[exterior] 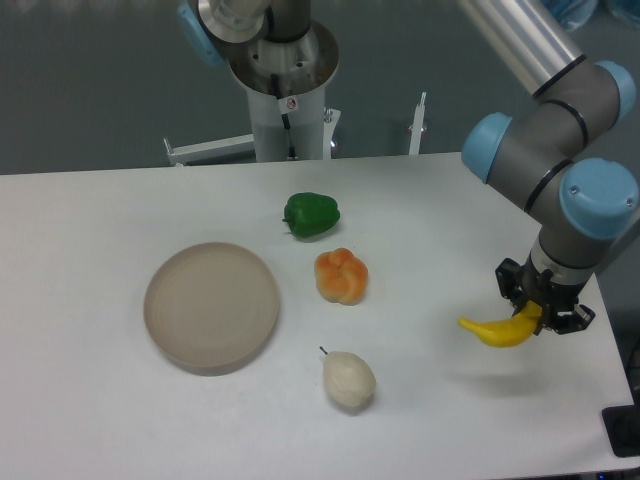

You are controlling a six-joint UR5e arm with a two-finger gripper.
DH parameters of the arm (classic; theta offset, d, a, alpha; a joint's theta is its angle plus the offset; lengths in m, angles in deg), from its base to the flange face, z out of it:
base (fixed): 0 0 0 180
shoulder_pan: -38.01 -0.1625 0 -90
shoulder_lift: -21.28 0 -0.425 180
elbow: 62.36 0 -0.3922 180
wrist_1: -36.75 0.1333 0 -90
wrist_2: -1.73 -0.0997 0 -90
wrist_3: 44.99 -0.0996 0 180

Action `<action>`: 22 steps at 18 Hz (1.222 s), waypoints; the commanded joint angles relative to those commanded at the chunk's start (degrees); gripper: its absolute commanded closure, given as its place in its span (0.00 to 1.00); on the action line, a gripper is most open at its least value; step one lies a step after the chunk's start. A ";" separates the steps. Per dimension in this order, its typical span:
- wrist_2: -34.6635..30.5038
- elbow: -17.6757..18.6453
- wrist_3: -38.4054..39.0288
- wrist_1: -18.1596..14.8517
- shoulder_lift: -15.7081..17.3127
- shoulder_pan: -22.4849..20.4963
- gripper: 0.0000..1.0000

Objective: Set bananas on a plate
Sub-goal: 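Carry the held yellow banana with the gripper toward the beige plate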

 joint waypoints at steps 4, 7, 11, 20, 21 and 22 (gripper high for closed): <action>-0.18 0.09 0.09 -0.09 0.09 0.26 0.74; 0.00 0.26 3.15 -0.26 0.44 1.31 0.74; 0.26 3.68 6.92 -1.67 3.77 6.67 0.74; 0.62 18.98 16.35 -1.41 13.54 21.17 0.67; 0.62 19.51 16.87 -1.41 13.54 21.88 0.67; 0.35 19.60 18.01 -1.41 13.36 22.93 0.67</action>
